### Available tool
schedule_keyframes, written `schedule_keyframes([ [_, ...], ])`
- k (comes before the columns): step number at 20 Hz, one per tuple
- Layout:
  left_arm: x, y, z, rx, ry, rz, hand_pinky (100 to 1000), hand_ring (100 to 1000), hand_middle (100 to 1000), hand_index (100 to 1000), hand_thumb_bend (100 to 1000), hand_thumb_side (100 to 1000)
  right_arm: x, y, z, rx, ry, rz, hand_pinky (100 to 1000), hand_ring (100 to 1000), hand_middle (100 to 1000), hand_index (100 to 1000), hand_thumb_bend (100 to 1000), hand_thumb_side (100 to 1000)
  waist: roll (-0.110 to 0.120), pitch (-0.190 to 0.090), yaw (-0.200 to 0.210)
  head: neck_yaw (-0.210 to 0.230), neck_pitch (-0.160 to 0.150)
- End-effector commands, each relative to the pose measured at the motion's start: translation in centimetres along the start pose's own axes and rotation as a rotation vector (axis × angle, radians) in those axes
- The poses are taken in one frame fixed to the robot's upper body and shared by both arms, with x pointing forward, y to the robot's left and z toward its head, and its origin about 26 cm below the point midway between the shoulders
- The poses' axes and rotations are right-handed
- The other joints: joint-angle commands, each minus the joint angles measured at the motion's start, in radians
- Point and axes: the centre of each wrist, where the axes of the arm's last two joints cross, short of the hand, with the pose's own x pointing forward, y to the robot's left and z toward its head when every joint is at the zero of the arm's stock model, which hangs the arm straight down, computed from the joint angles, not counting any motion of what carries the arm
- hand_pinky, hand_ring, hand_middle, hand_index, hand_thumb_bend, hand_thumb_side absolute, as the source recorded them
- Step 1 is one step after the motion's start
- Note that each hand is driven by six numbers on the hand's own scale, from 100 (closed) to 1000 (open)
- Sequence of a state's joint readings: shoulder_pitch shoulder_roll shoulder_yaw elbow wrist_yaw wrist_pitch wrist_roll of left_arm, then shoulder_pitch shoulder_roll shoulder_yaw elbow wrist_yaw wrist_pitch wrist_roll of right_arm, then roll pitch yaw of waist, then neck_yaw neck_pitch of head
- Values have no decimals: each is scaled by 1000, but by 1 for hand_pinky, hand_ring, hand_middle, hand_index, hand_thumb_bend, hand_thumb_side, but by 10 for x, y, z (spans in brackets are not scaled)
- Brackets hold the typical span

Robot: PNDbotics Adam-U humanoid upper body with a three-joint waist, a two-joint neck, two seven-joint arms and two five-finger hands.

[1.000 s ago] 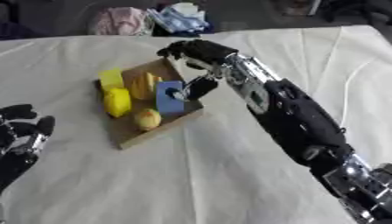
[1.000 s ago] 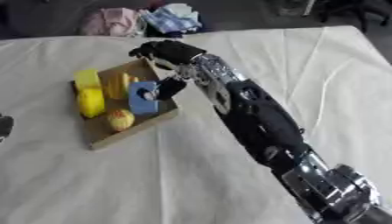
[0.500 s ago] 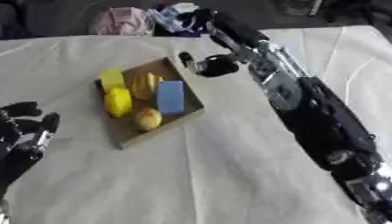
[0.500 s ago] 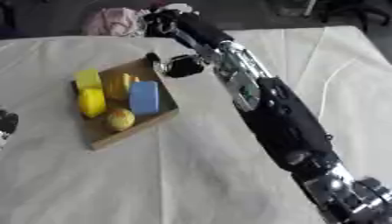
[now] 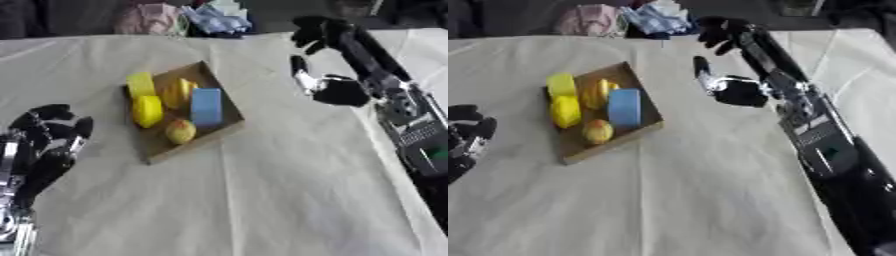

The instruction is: Pick up objects on the table and place them in the box.

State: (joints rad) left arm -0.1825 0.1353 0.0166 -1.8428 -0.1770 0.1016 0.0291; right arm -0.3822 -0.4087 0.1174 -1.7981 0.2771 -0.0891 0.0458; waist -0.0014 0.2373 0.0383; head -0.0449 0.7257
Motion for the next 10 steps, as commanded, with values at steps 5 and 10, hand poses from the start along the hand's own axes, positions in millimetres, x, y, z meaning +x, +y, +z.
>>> schedule_keyframes([
  [5,2,0,1,1,-9,-9,684,573,615,713,500,405,-10,16,33,-140,78,-90,659,713,669,865,100,377,6,-10,-9,42,39],
  [10,1,-2,2,-8,-5,-4,684,573,614,712,493,409,-22,30,53,-164,162,-120,657,713,669,863,100,386,9,-7,-14,50,44],
])
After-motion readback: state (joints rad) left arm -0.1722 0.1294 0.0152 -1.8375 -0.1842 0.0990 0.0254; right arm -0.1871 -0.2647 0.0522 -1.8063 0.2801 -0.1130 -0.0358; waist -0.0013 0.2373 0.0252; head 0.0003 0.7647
